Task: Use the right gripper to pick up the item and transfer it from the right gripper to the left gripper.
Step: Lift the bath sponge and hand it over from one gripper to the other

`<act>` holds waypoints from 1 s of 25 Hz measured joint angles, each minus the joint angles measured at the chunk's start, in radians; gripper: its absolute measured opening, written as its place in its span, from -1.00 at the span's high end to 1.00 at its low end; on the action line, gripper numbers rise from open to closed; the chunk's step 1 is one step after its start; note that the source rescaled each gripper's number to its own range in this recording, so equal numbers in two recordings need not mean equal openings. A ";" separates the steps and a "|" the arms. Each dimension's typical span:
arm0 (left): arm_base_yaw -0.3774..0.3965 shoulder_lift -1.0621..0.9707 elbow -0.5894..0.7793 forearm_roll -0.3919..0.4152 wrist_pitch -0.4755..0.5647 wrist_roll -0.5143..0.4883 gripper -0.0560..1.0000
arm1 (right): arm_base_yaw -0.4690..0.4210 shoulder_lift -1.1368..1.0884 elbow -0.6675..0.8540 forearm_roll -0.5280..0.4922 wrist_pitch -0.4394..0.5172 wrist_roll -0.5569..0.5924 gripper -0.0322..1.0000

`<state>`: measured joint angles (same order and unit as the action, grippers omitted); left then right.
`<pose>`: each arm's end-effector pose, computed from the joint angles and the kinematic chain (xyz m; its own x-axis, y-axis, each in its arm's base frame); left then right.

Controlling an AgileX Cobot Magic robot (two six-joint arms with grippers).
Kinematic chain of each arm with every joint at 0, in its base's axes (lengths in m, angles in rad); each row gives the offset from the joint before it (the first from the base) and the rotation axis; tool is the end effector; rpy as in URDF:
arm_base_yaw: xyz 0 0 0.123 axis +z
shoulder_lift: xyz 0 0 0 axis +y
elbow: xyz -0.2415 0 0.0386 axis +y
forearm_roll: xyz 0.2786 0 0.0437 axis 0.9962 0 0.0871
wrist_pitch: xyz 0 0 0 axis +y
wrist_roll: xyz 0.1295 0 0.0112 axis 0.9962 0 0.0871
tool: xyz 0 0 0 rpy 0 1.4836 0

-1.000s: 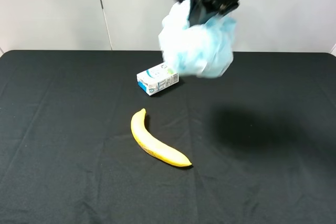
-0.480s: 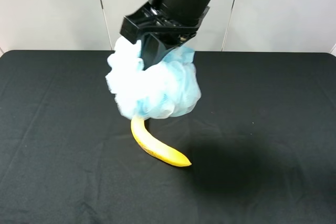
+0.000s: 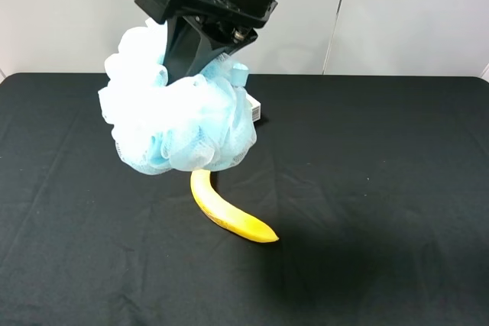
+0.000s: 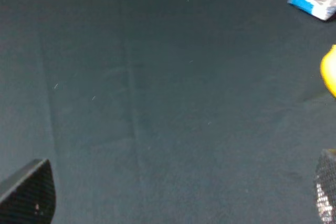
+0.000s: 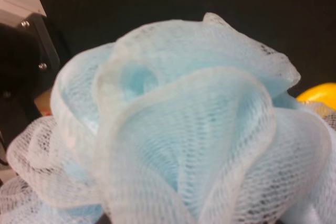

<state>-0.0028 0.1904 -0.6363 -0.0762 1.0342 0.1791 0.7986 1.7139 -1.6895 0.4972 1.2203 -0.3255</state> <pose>0.1164 -0.0088 0.3039 -0.4662 0.1406 -0.8734 0.1265 0.9877 0.0915 0.2397 0.3296 0.2891 -0.5103 -0.7044 -0.4935 -0.8588 0.3869 0.3359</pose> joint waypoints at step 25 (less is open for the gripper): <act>-0.471 0.664 -0.046 -0.323 -0.368 0.393 -0.94 | 0.000 -0.001 -0.005 0.007 -0.062 0.067 0.90</act>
<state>-0.4739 0.8540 -0.6820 -0.3996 0.6663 0.5725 0.7986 1.7128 -1.6947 0.5038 1.1584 -0.2585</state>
